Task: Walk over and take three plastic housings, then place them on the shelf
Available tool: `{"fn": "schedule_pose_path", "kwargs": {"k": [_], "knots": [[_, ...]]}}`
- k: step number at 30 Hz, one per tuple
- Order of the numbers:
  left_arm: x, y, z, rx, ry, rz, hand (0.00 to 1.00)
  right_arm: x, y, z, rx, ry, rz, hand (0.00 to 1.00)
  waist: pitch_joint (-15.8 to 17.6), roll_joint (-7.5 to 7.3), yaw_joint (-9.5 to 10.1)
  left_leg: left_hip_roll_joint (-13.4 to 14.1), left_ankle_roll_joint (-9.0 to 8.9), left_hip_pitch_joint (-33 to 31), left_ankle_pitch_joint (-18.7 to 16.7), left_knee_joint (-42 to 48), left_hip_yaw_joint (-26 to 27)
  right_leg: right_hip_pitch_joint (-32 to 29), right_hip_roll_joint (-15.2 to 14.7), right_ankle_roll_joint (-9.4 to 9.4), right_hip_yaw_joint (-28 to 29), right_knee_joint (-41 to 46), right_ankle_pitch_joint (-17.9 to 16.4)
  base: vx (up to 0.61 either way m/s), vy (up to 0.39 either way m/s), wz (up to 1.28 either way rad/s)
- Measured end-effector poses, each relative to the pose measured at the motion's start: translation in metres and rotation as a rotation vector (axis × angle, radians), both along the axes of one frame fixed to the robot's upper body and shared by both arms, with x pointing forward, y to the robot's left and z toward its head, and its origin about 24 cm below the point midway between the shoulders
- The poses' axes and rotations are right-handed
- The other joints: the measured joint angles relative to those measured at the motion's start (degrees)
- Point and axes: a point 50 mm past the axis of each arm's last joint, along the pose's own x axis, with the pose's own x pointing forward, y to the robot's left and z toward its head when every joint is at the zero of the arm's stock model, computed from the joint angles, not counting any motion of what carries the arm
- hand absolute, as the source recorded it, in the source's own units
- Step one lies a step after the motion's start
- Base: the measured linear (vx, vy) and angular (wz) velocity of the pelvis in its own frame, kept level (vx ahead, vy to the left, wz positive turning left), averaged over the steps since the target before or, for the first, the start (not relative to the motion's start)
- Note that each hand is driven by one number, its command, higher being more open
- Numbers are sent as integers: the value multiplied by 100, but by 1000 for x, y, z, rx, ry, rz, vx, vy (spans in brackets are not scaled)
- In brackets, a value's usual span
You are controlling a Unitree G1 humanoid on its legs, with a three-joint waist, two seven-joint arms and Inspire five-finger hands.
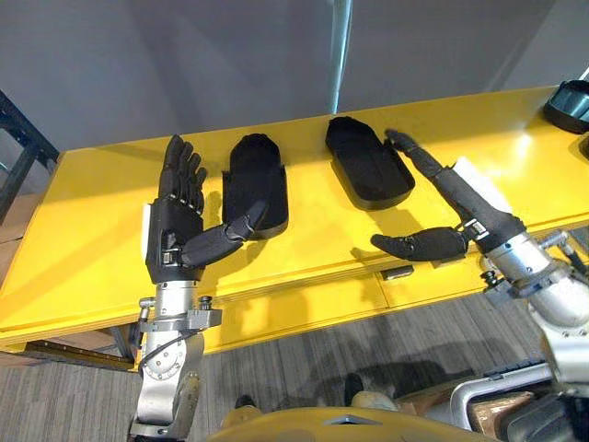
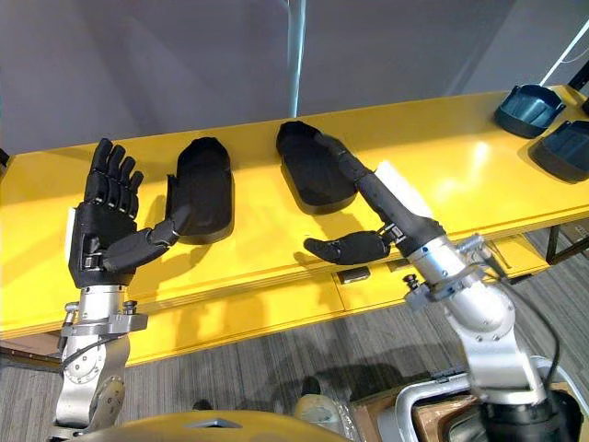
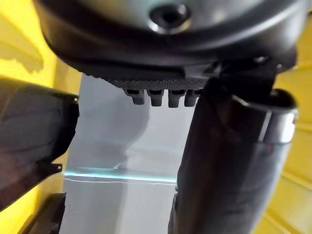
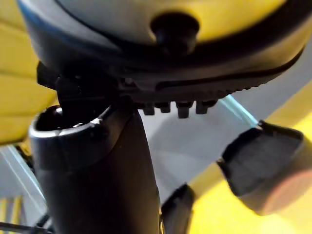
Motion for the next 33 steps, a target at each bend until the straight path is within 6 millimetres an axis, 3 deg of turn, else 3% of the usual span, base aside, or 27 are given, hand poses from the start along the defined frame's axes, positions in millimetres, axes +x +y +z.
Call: {"fn": "schedule_pose_path", "kwargs": {"k": [3,8,14,25,33], "knots": [[0,3,-1,7,5,10,100,17,-20,15,-89,28,-61,100,3,-21,8,0,-2,-19,2,-1,-38,1,0,0,-41,-1,0,11,-3,7],[0,3,0,11,4,7,100,24,-30,22,-130,55,-87,100,-19,-102,2,0,-2,-25,2,-4,-73,19,-3,0,-80,-1,0,10,-3,4],[0,3,-1,22,6,0,100,29,-38,1,-127,215,-97,100,-60,-258,16,-14,1,3,3,-10,-81,73,-19,1,-89,-7,-1,0,0,0],[1,4,-10,43,47,-15,100,30,-43,-34,-158,457,-55,100,-67,-268,67,-11,7,17,14,-9,-114,115,-19,1,-103,-7,0,0,0,0],[1,5,-10,44,45,-10,100,34,-46,-40,-196,486,-71,100,-40,-317,166,-12,4,1,17,-2,-202,144,-20,0,-157,-7,-1,-4,-1,2]]}}
